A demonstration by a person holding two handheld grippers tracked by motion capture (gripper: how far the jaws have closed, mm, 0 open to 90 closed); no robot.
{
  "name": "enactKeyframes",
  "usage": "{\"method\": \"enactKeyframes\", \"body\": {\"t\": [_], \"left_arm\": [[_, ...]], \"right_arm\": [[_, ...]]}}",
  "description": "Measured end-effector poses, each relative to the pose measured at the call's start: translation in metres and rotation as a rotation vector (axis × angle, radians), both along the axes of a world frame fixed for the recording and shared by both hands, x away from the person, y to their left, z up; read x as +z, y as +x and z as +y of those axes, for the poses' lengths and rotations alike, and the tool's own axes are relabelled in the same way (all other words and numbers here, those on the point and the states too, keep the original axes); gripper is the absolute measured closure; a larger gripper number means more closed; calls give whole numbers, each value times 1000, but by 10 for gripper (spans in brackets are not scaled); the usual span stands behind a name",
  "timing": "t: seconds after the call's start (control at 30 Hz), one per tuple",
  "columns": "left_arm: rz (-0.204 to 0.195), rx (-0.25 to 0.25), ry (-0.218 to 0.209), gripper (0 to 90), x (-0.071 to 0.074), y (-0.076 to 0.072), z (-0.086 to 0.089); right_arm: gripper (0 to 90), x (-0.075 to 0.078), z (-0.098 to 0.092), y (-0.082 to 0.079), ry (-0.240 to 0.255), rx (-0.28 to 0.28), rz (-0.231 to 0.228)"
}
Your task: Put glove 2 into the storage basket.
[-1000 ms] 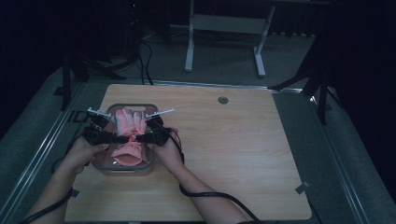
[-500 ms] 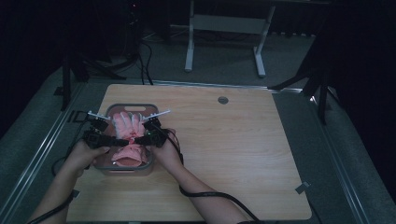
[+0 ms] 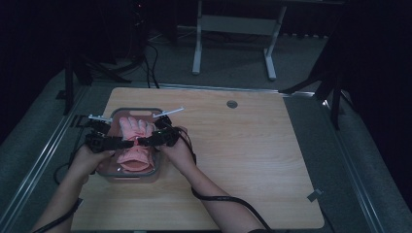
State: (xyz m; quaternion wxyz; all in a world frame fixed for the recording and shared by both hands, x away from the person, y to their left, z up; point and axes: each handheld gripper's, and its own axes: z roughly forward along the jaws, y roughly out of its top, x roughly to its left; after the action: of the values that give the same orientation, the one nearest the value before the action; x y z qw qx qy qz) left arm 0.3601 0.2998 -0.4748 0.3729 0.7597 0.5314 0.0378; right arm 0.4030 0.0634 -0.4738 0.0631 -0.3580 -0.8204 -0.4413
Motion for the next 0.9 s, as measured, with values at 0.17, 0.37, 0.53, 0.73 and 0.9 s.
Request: {"method": "enactKeyframes", "body": {"t": [0.17,0.37,0.53,0.73,0.9], "left_arm": [[-79,44,-32,290,9,-4,2],[-207,56,-73,164,30,-15,0],[-273,20,-132,140,37,-27,-11],[-283,-43,-118,140,38,-37,-32],[-280,-97,-118,139,41,-44,-51]], "right_arm": [[263,9,-8,0,53,55,-30],[202,20,-19,0,86,89,-72],[203,25,-30,-1,75,106,-72],[202,27,-42,-4,59,122,-80],[200,24,-54,-7,54,132,-73]]}}
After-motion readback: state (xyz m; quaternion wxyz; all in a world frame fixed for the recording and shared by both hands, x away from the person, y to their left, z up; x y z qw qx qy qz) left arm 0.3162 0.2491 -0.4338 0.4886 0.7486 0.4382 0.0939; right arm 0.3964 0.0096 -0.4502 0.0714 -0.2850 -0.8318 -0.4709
